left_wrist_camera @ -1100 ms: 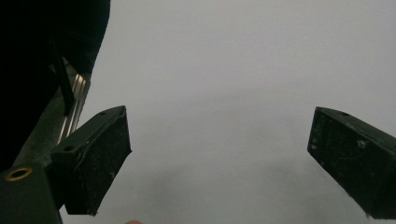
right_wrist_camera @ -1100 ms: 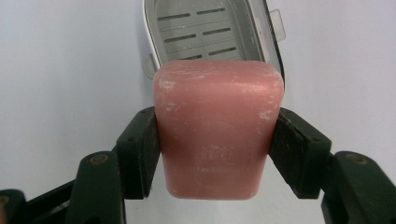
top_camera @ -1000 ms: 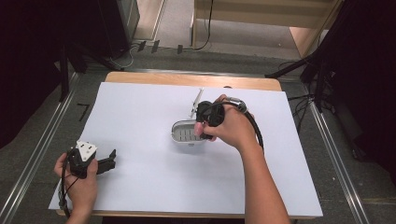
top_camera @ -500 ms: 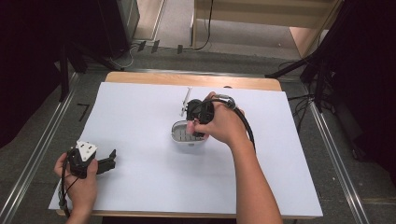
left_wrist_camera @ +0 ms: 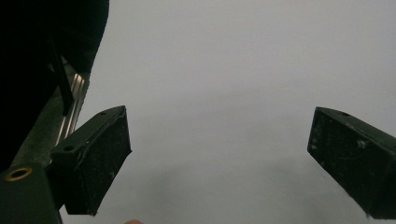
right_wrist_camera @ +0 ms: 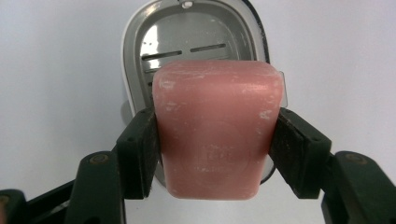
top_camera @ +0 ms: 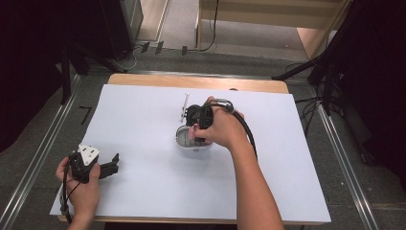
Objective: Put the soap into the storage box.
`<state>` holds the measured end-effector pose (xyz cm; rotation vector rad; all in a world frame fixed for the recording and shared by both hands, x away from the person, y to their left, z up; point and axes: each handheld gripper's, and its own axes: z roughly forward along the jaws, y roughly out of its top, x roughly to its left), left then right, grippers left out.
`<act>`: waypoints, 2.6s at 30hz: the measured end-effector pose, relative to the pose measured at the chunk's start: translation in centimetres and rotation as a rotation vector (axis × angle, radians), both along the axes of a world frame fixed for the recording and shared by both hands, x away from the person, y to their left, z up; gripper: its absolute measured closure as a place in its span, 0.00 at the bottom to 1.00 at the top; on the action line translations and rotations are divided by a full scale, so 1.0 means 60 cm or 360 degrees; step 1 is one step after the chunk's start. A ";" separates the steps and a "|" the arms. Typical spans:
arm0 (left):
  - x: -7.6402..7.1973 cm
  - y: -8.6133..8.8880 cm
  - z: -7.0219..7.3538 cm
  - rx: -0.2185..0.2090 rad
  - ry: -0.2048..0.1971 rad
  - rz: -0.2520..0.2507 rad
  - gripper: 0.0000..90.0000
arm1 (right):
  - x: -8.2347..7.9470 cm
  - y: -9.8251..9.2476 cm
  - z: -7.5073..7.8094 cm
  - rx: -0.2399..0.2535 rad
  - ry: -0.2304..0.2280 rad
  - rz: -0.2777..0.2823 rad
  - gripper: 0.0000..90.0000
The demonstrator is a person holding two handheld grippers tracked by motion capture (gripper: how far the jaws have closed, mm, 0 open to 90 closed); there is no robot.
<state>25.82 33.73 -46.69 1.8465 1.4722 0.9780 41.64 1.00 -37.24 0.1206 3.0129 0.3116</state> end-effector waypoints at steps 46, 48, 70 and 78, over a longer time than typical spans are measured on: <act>0.001 0.002 0.000 -0.0014 0.0008 0.0000 0.07 | -0.041 -0.154 -0.006 0.0415 0.0050 -0.0395 0.28; 0.001 0.002 0.000 -0.0014 0.0009 0.0002 0.07 | -0.045 -0.167 -0.008 0.0417 0.0046 -0.0446 0.25; 0.000 0.002 0.000 -0.0014 0.0007 -0.0002 0.07 | -0.097 -0.316 -0.057 0.0729 -0.0021 -0.0769 0.15; 0.000 0.001 0.000 -0.0013 0.0004 -0.0003 0.07 | -0.124 -0.363 -0.082 0.0788 -0.0025 -0.0874 0.12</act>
